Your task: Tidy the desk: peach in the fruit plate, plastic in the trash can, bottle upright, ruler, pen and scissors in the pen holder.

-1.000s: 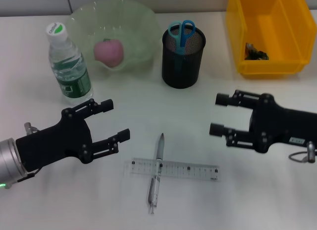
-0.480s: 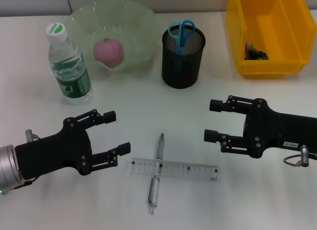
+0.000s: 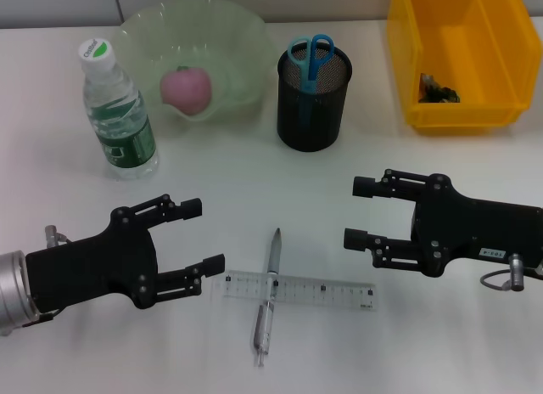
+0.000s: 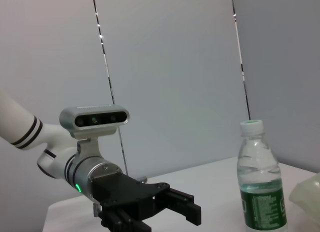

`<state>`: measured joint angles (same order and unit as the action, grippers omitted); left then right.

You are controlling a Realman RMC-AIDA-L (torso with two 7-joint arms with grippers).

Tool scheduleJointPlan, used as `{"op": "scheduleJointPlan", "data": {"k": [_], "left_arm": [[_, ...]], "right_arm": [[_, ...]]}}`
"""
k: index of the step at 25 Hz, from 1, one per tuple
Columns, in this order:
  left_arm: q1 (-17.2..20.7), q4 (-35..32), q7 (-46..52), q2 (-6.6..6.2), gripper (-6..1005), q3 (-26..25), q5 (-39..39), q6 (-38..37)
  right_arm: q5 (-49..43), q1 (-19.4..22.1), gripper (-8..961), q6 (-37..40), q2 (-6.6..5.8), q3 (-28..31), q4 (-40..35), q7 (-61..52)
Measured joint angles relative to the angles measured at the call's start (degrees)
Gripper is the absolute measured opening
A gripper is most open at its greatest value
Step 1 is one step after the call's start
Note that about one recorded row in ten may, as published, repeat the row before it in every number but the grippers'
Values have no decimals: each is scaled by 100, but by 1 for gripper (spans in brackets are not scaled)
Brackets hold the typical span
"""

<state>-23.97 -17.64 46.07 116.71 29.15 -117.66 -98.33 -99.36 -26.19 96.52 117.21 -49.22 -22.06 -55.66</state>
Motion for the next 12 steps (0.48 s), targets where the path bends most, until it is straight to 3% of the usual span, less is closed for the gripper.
{"op": "scheduleJointPlan", "data": {"k": [12], "left_arm": [[-12,-90,74,-20,798,80,-12,-56]], "right_arm": [[0,-7,712,26,4,0,0,-41]]}}
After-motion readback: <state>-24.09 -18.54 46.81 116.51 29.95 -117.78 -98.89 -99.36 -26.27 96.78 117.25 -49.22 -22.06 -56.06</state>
